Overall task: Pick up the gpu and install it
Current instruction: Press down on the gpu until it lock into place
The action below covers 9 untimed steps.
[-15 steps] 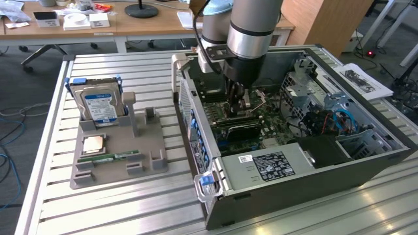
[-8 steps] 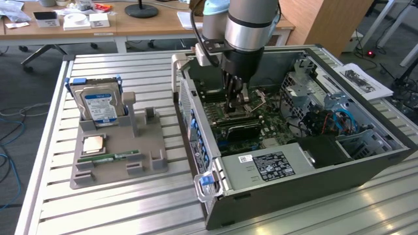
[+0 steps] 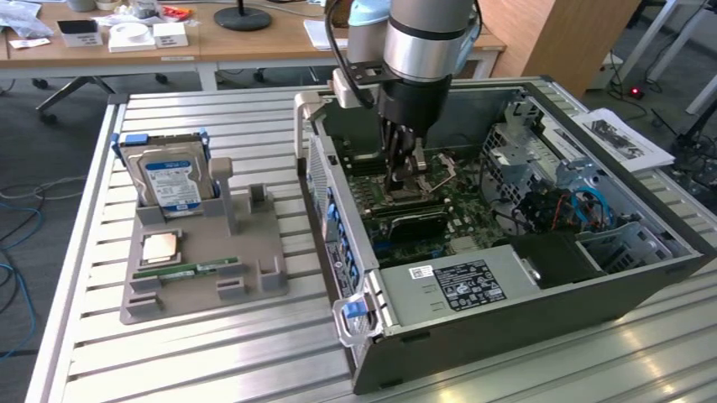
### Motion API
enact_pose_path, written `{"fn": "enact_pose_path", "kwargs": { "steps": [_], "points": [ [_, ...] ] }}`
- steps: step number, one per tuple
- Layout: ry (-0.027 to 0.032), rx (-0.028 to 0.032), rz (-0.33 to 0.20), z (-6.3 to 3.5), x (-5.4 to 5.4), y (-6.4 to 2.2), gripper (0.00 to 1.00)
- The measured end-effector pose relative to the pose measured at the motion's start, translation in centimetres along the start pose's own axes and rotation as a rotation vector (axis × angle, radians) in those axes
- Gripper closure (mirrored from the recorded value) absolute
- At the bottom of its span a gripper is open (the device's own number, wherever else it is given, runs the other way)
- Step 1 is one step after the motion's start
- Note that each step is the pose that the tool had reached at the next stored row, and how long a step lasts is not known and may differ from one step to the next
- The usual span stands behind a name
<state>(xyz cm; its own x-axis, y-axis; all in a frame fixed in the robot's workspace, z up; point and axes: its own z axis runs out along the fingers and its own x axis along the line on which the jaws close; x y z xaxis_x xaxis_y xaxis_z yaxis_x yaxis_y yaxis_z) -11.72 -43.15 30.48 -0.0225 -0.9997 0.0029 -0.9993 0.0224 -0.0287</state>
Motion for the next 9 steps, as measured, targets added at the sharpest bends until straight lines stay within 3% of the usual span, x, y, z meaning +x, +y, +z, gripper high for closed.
{"fn": "enact_pose_path", "kwargs": {
  "steps": [9],
  "points": [
    [0.0001, -0.0001, 0.0, 0.0, 0.0, 0.0, 0.89]
  ]
}}
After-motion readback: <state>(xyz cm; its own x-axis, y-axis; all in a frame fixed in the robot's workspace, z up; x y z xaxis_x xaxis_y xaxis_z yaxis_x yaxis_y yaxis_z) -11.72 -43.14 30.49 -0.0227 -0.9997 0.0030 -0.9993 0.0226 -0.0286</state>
